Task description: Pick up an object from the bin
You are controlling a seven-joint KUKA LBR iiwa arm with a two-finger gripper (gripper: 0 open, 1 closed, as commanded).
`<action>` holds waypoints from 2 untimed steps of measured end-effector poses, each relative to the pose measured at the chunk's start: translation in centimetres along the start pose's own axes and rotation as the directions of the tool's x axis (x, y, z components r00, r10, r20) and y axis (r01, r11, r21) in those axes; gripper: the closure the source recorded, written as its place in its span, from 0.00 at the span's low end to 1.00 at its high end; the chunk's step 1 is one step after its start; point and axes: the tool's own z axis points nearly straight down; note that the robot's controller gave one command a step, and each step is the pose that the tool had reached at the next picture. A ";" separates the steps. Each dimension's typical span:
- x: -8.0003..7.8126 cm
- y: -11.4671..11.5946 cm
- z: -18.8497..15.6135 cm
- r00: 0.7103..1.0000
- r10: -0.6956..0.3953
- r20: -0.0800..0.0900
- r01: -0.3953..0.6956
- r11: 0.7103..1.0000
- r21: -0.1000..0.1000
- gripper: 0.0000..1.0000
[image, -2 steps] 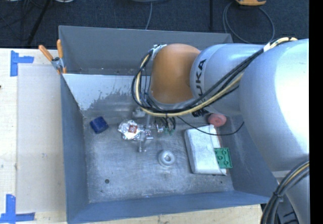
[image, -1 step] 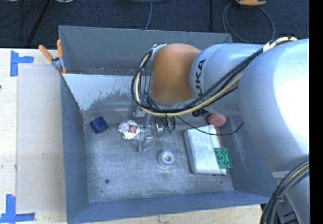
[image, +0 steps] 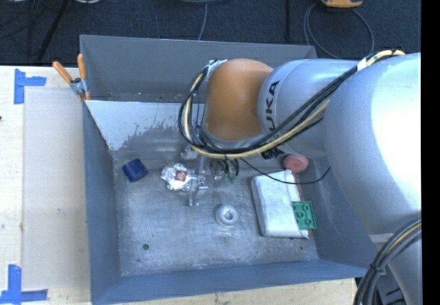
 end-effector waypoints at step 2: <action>-0.2 0.0 -0.2 1.000 0.007 0.007 -0.007 1.000 -0.001 1.00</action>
Offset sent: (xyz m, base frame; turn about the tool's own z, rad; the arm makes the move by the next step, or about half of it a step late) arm 0.0000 0.0000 0.0000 0.0000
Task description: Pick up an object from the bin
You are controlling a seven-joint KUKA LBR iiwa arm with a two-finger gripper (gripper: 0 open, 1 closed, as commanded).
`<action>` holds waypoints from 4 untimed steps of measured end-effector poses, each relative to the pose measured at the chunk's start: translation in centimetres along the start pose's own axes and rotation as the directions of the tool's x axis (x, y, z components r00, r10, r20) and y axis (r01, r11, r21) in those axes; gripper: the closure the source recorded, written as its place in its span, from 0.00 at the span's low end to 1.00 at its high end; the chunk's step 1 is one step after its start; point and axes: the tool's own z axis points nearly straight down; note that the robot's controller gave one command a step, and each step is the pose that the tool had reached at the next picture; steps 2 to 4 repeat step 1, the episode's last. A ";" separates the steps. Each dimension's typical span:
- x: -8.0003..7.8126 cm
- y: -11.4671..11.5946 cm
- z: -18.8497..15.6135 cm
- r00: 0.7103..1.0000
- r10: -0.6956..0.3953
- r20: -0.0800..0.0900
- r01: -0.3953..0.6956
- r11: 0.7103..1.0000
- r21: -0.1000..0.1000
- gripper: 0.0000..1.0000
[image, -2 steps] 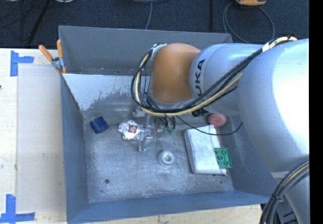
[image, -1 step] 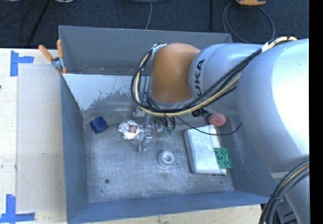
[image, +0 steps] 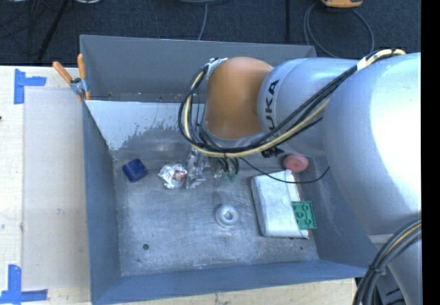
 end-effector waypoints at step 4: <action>-0.2 0.0 -6.2 1.000 0.003 0.000 -0.003 1.000 0.000 1.00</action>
Offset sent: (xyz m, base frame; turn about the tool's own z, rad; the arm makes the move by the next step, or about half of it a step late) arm -0.0001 0.0000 0.0579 0.0000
